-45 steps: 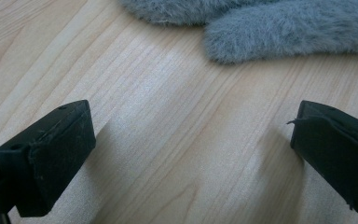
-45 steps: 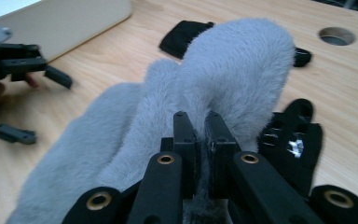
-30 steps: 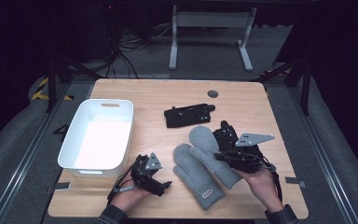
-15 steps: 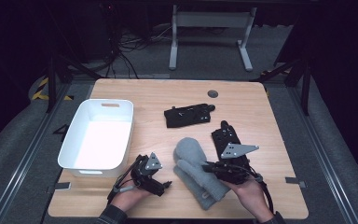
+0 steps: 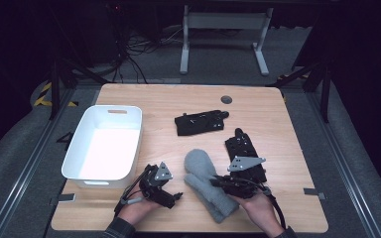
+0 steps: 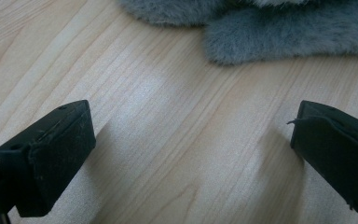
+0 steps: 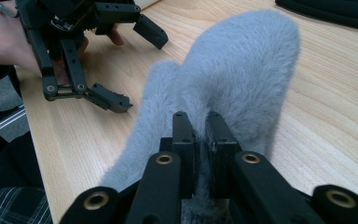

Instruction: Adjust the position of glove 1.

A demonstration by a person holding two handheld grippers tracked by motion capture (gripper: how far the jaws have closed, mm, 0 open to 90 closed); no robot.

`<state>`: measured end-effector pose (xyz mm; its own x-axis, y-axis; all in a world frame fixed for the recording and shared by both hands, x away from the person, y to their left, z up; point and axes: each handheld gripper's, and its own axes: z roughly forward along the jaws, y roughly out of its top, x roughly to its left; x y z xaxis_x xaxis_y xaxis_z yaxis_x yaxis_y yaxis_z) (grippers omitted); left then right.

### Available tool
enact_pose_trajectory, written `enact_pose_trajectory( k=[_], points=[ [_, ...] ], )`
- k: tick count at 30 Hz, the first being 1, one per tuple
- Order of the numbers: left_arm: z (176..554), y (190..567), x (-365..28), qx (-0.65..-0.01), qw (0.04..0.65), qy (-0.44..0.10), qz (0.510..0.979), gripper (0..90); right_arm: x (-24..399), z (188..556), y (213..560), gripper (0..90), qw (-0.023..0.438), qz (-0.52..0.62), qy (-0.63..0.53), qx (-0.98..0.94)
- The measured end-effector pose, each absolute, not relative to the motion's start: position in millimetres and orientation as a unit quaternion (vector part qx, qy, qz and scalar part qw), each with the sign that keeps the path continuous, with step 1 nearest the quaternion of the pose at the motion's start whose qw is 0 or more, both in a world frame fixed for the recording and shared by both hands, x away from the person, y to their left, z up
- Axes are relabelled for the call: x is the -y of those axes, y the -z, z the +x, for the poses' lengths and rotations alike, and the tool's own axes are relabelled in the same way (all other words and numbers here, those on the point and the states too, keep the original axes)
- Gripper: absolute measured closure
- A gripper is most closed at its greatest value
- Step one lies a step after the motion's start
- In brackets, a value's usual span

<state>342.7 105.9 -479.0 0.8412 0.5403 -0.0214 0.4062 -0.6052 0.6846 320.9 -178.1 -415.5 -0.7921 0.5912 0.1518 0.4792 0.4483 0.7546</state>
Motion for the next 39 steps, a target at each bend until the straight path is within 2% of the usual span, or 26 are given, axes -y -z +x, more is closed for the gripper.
enact_pose_trajectory(
  k=[6,9,10,15,17,19,21,24,27,31,39],
  points=[
    [342.5,478.9,-105.5,-0.268,0.356,-0.095,0.89,0.1,176.1,319.1,413.5,66.7,0.079,0.303,-0.415,-0.854],
    [342.9,478.6,-105.0,-0.267,0.355,-0.095,0.891,0.4,178.5,318.1,409.5,63.2,0.092,0.296,-0.422,-0.852],
    [342.6,477.7,-104.4,-0.269,0.354,-0.093,0.891,0.8,180.0,318.2,408.3,63.6,0.093,0.296,-0.425,-0.85],
    [341.3,472.7,-103.8,-0.268,0.351,-0.091,0.893,14.6,197.6,320.2,397.8,68.1,0.103,0.3,-0.438,-0.841],
    [340.4,471.0,-103.3,-0.268,0.347,-0.089,0.894,17.7,206.6,320.2,394.9,74.3,0.106,0.303,-0.443,-0.837],
    [338.1,466.9,-103.5,-0.267,0.352,-0.089,0.893,25.4,214.4,319.0,393.1,82.5,0.113,0.302,-0.439,-0.839],
    [335.1,460.1,-104.0,-0.265,0.363,-0.081,0.89,40.5,224.1,317.0,392.9,88.4,0.12,0.305,-0.429,-0.842],
    [328.0,450.3,-101.8,-0.253,0.384,-0.058,0.886,62.1,237.1,314.8,398.0,89.9,0.115,0.312,-0.419,-0.845],
    [319.1,443.3,-93.0,-0.23,0.397,-0.04,0.888,76.4,245.6,311.3,406.4,90.0,0.106,0.317,-0.404,-0.851],
    [307.0,439.2,-73.9,-0.19,0.403,-0.014,0.895,82.1,250.9,307.7,415.1,90.0,0.092,0.317,-0.388,-0.861],
    [287.3,442.6,-36.9,-0.139,0.4,0.008,0.906,82.6,248.5,308.2,430.5,90.0,0.065,0.313,-0.356,-0.878]
  ],
)
